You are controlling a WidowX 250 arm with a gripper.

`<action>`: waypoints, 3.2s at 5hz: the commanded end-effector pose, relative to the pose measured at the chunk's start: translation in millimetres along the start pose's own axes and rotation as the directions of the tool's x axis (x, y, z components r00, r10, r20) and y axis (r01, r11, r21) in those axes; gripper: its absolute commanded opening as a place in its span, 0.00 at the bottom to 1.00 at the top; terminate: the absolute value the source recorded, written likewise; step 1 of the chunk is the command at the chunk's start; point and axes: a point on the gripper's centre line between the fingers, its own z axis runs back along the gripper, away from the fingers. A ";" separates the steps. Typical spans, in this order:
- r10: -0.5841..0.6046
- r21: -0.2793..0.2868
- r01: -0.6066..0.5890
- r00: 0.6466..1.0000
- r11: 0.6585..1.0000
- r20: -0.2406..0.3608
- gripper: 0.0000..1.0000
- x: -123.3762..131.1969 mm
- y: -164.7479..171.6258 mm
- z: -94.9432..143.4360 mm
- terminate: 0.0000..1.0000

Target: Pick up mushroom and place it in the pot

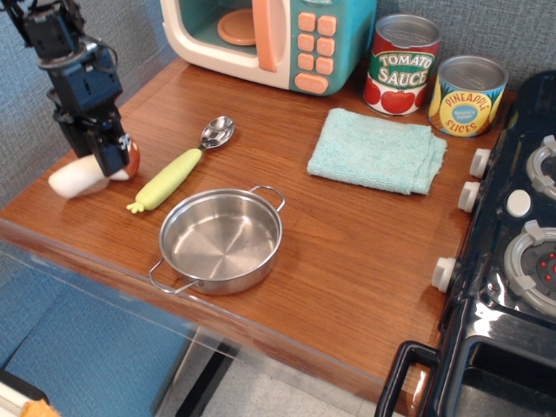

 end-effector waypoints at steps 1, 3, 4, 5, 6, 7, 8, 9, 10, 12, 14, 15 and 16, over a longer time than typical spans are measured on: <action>-0.067 0.075 0.058 0.991 0.995 0.118 0.00 25.3 -37.5 68.4 0.00; -0.219 0.007 0.220 0.971 0.976 0.096 0.00 26.1 -138.1 81.3 0.00; -0.193 0.012 0.193 0.980 0.981 0.039 0.00 14.9 -163.1 51.9 0.00; -0.241 0.009 0.241 0.970 0.970 -0.007 0.00 0.4 -173.2 28.0 0.00; -0.228 0.017 0.228 0.973 0.973 -0.040 0.00 -5.7 -171.5 16.6 0.00; -0.201 0.024 0.202 0.979 0.979 -0.035 1.00 -5.3 -168.6 17.2 0.00; -0.200 0.027 0.200 0.980 0.980 -0.003 1.00 -5.2 -171.0 28.0 0.00; -0.171 0.014 0.171 0.985 0.985 0.028 1.00 -2.4 -167.4 43.7 0.00; -0.138 0.046 0.137 0.990 0.990 0.018 1.00 -1.9 -163.8 47.9 0.00; 0.029 0.142 -0.033 0.999 0.989 0.031 1.00 -7.1 -157.6 73.7 0.00; 0.029 0.142 -0.033 0.999 0.989 0.031 1.00 -7.1 -157.6 73.7 0.00; 0.029 0.142 -0.033 0.999 0.989 0.031 1.00 -7.1 -157.6 73.7 0.00; 0.029 0.142 -0.033 0.999 0.989 0.031 1.00 -7.1 -157.6 73.7 0.00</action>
